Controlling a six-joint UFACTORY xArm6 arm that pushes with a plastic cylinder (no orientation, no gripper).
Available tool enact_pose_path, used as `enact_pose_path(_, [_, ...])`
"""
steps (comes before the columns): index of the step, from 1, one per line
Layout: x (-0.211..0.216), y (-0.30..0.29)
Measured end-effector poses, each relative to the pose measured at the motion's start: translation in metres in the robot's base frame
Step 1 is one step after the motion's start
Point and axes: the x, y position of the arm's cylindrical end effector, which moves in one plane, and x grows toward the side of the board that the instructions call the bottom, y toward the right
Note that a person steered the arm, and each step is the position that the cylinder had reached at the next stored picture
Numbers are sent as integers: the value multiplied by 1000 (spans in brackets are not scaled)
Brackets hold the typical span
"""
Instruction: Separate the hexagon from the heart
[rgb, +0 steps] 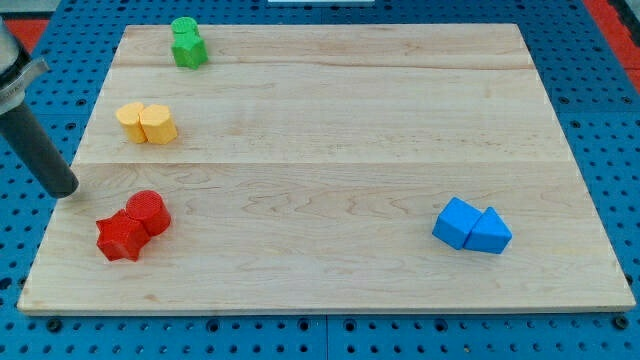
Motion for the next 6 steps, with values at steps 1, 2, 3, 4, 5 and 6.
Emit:
enact_pose_path(1, [-36,-11])
enact_pose_path(2, [-79,3])
enact_pose_path(3, [-103,54])
enact_pose_path(4, [-113,92])
enact_pose_path(5, [-98,98])
enact_pose_path(6, [-95,133])
